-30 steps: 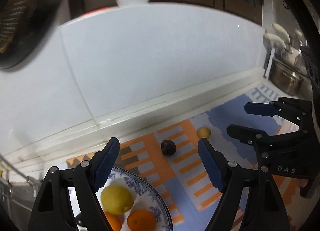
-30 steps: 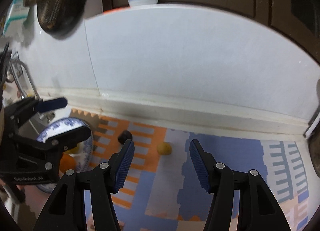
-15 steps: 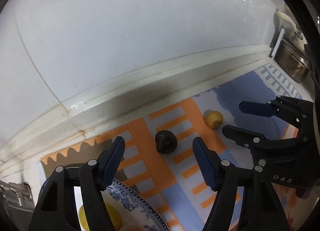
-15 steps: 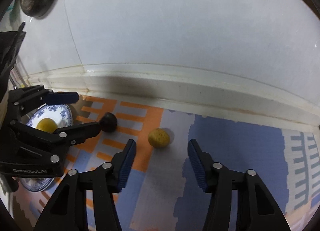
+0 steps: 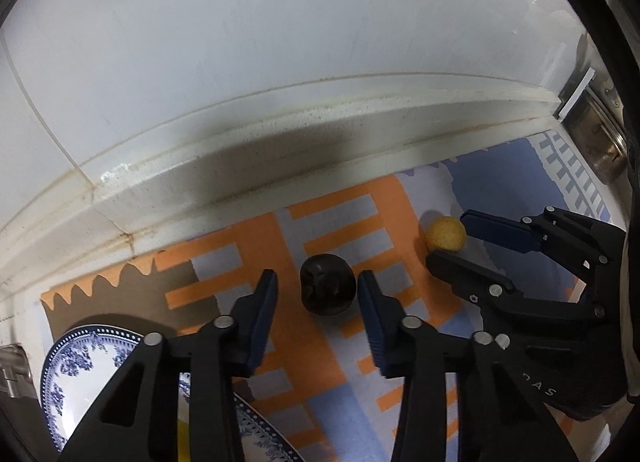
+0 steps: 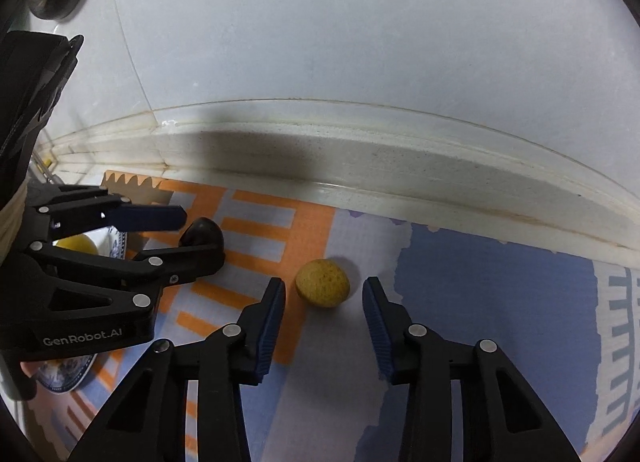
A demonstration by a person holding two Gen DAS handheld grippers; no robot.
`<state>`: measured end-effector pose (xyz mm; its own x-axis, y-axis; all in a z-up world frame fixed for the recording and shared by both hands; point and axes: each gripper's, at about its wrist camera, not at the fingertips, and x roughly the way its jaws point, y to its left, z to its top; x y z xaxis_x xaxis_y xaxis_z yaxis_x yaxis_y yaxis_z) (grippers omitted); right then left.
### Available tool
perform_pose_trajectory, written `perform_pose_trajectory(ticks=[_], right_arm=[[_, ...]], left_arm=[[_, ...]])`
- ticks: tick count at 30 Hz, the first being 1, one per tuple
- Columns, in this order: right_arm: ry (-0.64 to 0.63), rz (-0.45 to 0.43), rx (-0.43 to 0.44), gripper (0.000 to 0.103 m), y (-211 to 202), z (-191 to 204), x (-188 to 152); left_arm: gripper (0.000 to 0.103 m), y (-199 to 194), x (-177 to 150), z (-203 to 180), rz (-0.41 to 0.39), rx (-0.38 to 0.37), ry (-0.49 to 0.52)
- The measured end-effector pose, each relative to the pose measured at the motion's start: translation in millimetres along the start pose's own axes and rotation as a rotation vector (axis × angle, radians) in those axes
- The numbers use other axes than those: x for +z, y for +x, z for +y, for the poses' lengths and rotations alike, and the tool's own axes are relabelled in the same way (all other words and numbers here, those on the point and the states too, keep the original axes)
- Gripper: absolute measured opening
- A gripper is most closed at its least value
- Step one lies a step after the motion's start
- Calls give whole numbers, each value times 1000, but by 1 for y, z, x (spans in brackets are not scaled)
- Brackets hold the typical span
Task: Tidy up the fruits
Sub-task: 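Move the left tool to the dark plum while the right tool approaches the small yellow fruit, then grasp the dark plum with the left tool while the right tool grasps the yellow fruit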
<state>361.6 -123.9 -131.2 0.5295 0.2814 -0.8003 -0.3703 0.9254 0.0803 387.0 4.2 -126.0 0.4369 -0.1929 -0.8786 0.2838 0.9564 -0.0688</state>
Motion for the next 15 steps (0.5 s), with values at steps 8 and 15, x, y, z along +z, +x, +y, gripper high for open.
perform_pose_trajectory(ticks=[8, 15], right_arm=[[18, 11, 17, 30, 3, -3, -1], [42, -13, 25, 30, -7, -1, -1]], left_arm=[[28, 3, 0, -3, -1, -21, 2], [27, -14, -6, -2, -47, -9, -1]])
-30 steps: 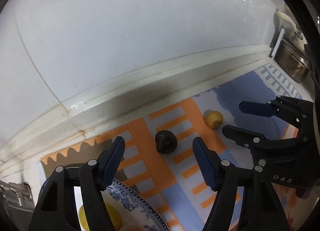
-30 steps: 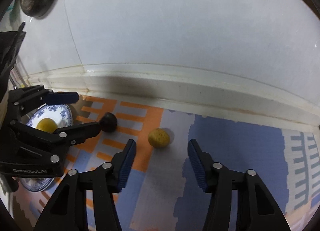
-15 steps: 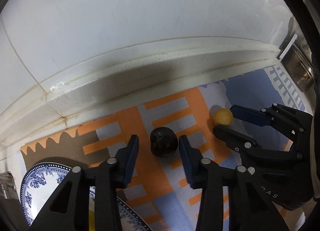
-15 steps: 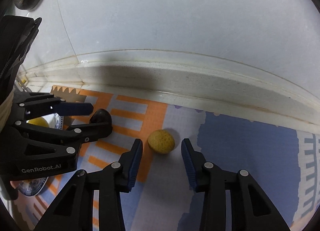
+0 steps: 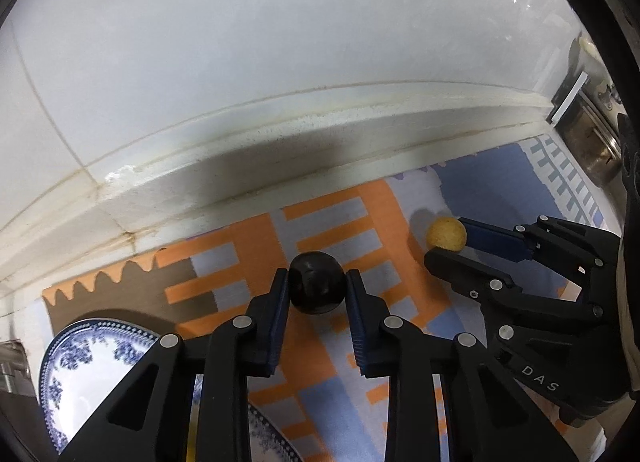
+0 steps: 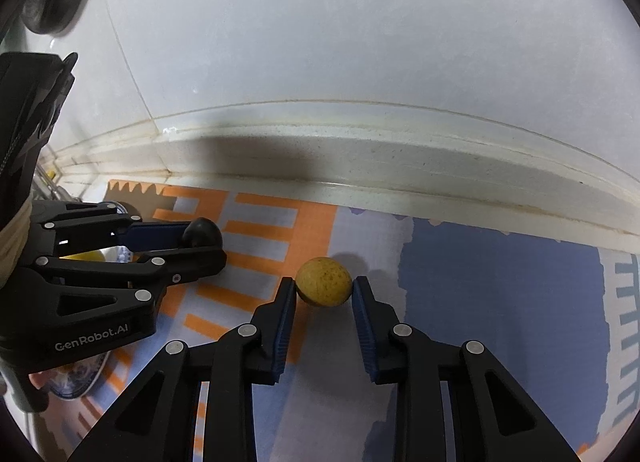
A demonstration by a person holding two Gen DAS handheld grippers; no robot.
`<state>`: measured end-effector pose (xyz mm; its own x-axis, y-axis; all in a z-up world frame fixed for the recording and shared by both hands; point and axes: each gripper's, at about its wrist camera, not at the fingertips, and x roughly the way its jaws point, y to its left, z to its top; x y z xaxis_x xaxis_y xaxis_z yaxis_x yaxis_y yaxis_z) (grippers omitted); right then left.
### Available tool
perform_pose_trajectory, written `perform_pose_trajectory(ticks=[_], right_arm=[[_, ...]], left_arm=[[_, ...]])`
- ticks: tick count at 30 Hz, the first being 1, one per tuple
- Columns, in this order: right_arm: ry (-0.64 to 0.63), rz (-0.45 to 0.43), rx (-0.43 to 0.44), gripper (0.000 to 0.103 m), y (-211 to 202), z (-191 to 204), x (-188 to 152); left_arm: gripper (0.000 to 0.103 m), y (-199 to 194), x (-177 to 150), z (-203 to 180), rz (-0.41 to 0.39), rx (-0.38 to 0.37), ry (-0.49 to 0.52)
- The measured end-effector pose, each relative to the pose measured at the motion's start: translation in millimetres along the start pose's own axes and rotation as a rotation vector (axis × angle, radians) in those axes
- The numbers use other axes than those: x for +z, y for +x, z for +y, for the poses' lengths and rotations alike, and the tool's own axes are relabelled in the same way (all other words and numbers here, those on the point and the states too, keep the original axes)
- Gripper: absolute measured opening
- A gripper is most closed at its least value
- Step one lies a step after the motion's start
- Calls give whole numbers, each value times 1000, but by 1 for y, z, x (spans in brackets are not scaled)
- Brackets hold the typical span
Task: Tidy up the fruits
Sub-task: 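Grasp the dark plum with the left tool while the right tool grasps the yellow fruit, then carry plum and yellow fruit onto the plate and open both tools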
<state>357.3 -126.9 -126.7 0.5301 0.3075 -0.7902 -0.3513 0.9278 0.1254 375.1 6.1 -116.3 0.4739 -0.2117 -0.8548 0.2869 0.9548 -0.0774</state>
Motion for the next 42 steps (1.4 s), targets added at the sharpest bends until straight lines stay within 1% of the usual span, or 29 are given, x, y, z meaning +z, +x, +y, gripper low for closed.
perform_pose_trajectory(ticks=[5, 11, 14, 21, 26, 31, 37, 42], right_arm=[[-5, -35, 11, 30, -17, 7, 0], [-30, -92, 19, 30, -45, 24, 0], [-32, -109, 37, 30, -56, 30, 0], [-69, -168, 59, 30, -82, 47, -1], [-87, -206, 82, 30, -97, 62, 0], [-118, -237, 96, 30, -107, 78, 1], [-137, -265, 124, 30, -115, 95, 4], [-167, -283, 144, 30, -118, 115, 6]], left_arm=[[27, -27, -9, 1, -59, -1, -18], [27, -62, -23, 5, -136, 16, -32], [27, -78, -30, 5, -171, 22, -38], [27, -116, -43, 6, -259, 72, -36], [27, -137, -54, 10, -313, 97, -57], [27, -158, -67, 14, -364, 157, -57], [27, -177, -84, 23, -405, 201, -77], [27, -190, -99, 37, -428, 231, -116]])
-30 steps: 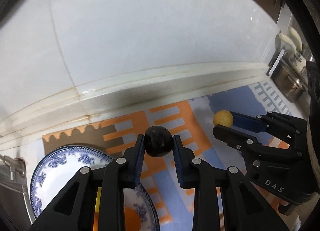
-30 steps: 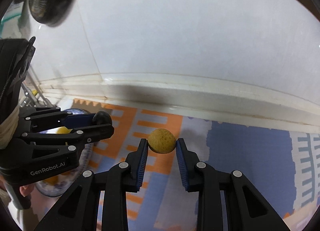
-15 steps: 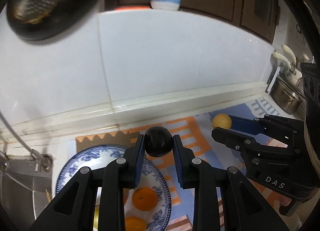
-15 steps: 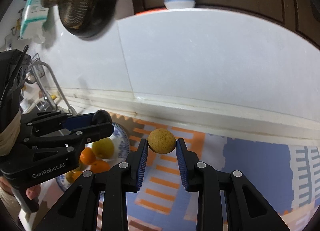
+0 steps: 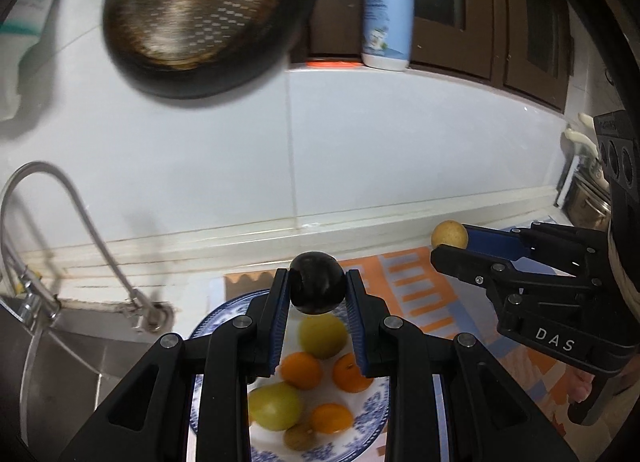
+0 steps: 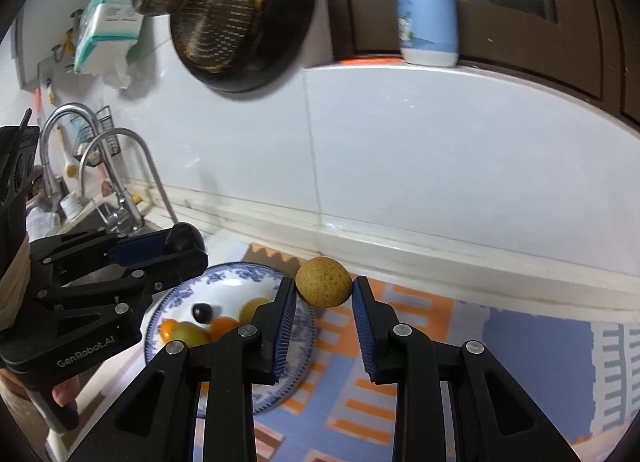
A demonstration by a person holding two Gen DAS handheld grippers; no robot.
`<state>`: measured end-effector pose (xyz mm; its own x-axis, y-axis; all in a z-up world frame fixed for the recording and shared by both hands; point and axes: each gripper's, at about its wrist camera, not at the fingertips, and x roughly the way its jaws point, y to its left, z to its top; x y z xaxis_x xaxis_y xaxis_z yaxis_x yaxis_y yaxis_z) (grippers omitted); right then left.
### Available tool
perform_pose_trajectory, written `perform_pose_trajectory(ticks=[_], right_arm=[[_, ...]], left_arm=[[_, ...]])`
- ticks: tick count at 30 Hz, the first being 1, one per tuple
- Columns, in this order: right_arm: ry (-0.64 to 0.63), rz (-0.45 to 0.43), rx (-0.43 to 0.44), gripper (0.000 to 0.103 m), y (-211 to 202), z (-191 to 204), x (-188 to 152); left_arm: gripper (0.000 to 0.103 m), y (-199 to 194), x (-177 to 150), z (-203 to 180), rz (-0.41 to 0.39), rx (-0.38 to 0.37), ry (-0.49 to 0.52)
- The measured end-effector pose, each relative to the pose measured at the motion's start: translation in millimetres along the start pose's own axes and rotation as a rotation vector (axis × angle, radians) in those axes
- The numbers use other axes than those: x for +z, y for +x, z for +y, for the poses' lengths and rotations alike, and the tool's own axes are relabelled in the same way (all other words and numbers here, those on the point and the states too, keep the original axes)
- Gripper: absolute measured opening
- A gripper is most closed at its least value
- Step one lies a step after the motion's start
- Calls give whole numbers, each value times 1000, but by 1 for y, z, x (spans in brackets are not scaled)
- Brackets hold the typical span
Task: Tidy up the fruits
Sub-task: 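Carry plum and yellow fruit onto the plate and open both tools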
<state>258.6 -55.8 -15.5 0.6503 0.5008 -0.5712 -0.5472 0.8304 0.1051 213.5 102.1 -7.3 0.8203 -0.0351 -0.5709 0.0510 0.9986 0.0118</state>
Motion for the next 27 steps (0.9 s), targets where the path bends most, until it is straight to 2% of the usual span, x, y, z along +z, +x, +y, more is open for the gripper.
perform_pose_trajectory(ticks=[8, 15, 20, 27], right_arm=[[-64, 7, 53, 30, 11, 34, 4], [-109, 48, 92, 30, 32, 55, 3], [-118, 93, 107, 30, 52, 61, -1], [-122, 169, 103, 30, 84, 61, -6]], left_arm=[[27, -7, -15, 30, 10, 51, -48], [27, 0, -28, 51, 43, 85, -60], [27, 13, -36, 61, 80, 86, -66], [27, 46, -45, 71, 149, 36, -39]])
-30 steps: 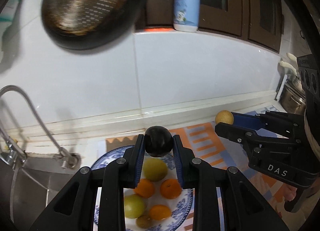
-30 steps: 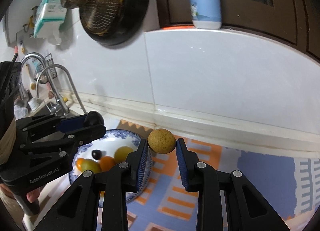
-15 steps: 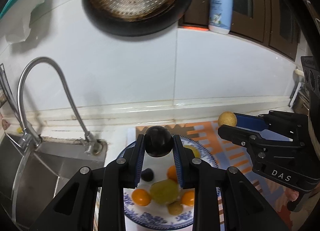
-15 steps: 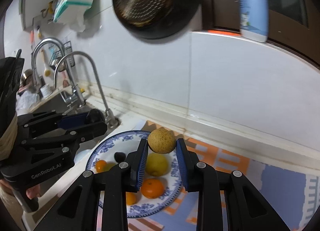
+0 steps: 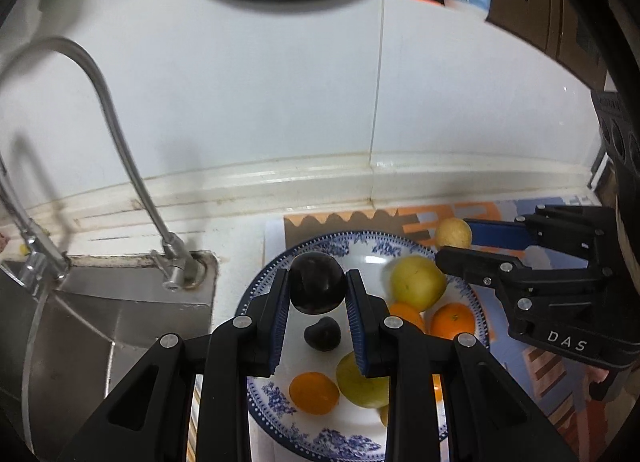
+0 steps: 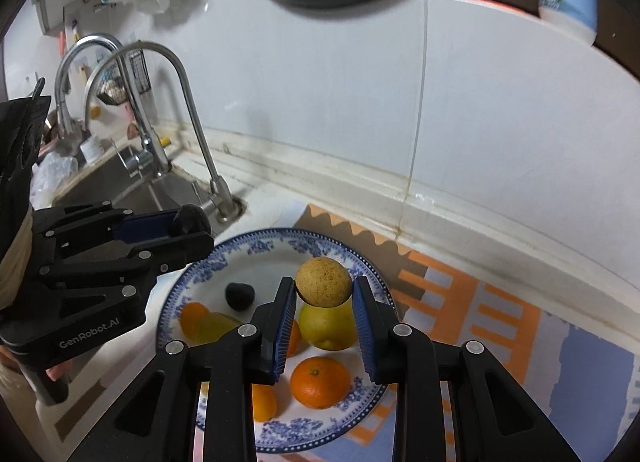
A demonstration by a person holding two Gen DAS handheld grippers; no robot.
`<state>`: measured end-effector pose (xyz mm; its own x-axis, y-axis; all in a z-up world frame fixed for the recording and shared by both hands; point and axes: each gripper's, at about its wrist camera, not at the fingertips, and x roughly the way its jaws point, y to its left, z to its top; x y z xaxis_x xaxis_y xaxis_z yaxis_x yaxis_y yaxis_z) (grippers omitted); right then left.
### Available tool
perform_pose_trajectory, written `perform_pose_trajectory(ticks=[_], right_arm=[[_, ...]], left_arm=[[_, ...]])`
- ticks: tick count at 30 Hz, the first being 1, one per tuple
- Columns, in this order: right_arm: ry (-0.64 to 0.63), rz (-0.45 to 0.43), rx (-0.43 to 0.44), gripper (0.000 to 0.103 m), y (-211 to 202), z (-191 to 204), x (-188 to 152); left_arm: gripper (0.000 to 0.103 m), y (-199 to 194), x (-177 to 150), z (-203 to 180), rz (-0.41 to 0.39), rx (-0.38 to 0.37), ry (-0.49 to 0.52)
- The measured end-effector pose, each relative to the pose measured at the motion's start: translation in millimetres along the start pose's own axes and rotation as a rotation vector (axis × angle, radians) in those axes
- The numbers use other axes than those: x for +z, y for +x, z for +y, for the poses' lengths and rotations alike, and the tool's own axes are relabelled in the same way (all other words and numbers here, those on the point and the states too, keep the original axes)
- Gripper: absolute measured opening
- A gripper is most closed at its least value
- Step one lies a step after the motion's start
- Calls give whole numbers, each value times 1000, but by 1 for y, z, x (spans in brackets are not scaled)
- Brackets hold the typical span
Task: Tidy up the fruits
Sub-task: 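Carry plum and yellow fruit onto the plate and open both tools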
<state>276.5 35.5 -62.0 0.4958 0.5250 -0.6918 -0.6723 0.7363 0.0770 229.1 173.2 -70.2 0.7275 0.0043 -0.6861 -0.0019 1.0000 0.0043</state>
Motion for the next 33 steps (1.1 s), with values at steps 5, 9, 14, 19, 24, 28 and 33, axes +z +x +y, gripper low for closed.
perform_pose_trajectory(ticks=[5, 9, 14, 19, 24, 28, 33], right_arm=[[-6, 38, 16, 30, 21, -2, 1], [-13, 57, 26, 30, 33, -1, 2], [-8, 65, 49, 30, 39, 0, 2], [6, 61, 54, 32, 39, 0, 1], [25, 36, 23, 40, 26, -3, 1], [40, 8, 0, 40, 7, -5, -2], [62, -44, -47, 49, -30, -4, -11]], left_arm=[[27, 29, 0, 4, 56, -61, 17], [28, 44, 1, 4, 95, -79, 49], [33, 52, 1, 4, 122, -90, 70], [51, 46, -1, 4, 118, -44, 76], [54, 26, -1, 1, 101, 12, 64], [59, 0, -1, -7, 56, 41, 36], [67, -36, -2, -18, -17, 62, -11]])
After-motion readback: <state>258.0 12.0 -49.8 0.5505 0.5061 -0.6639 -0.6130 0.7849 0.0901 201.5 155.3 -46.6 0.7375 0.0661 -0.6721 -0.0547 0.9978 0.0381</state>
